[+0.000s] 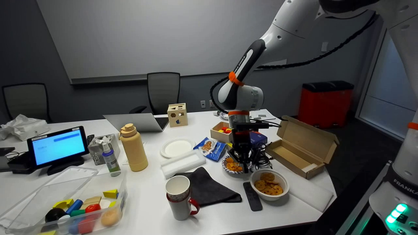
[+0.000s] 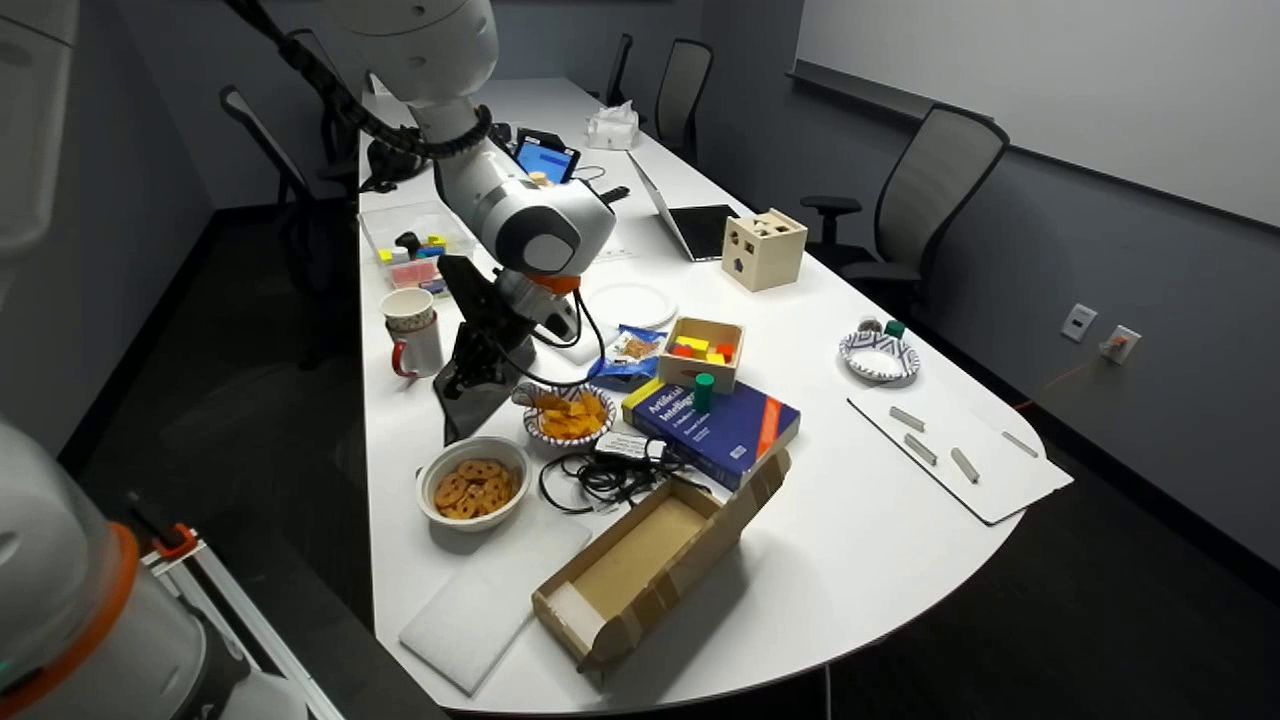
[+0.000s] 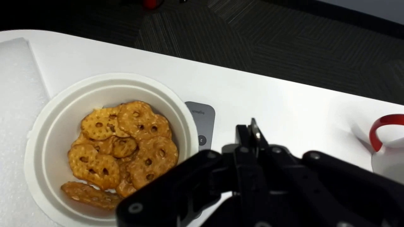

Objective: Use the cake spatula to stir the contents in the black and white bowl on the left.

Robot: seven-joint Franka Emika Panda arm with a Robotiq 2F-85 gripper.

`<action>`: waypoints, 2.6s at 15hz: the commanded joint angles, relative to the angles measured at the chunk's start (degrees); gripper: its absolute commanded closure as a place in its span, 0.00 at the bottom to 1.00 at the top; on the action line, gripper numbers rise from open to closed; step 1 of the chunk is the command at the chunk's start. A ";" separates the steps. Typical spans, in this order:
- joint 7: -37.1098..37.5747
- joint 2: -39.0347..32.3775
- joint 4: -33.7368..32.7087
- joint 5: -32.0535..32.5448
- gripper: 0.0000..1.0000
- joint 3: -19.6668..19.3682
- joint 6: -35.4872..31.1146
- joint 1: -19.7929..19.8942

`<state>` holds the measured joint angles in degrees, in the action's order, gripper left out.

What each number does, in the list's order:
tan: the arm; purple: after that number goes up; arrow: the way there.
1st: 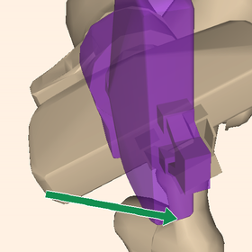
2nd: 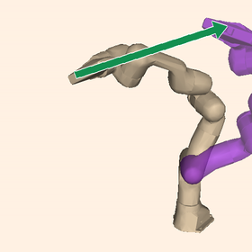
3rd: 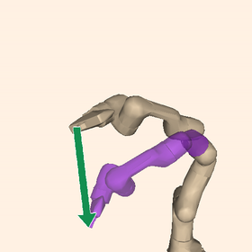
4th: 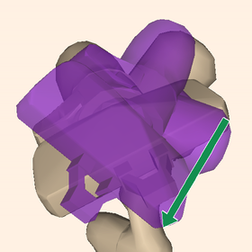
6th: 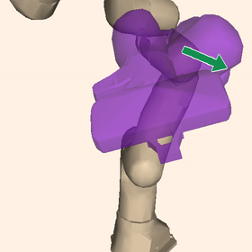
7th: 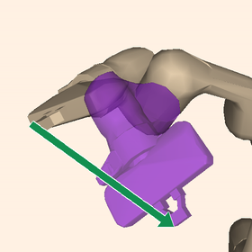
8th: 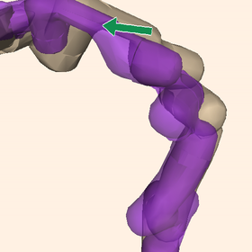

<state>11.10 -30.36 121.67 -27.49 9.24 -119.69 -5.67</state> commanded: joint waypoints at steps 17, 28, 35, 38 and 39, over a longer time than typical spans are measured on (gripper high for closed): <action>6.88 3.07 0.76 0.75 0.99 -5.63 5.77 -0.80; 4.90 -0.30 -0.44 -3.45 0.99 -1.14 0.27 -1.17; 2.66 1.57 0.10 -3.81 0.99 -0.23 7.18 -0.35; 3.35 2.05 0.69 -3.22 0.99 -1.91 10.79 0.33; 3.32 2.04 0.89 -3.35 0.99 -2.44 11.48 0.67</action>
<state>14.90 -29.95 121.22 -30.62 8.07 -111.39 -6.37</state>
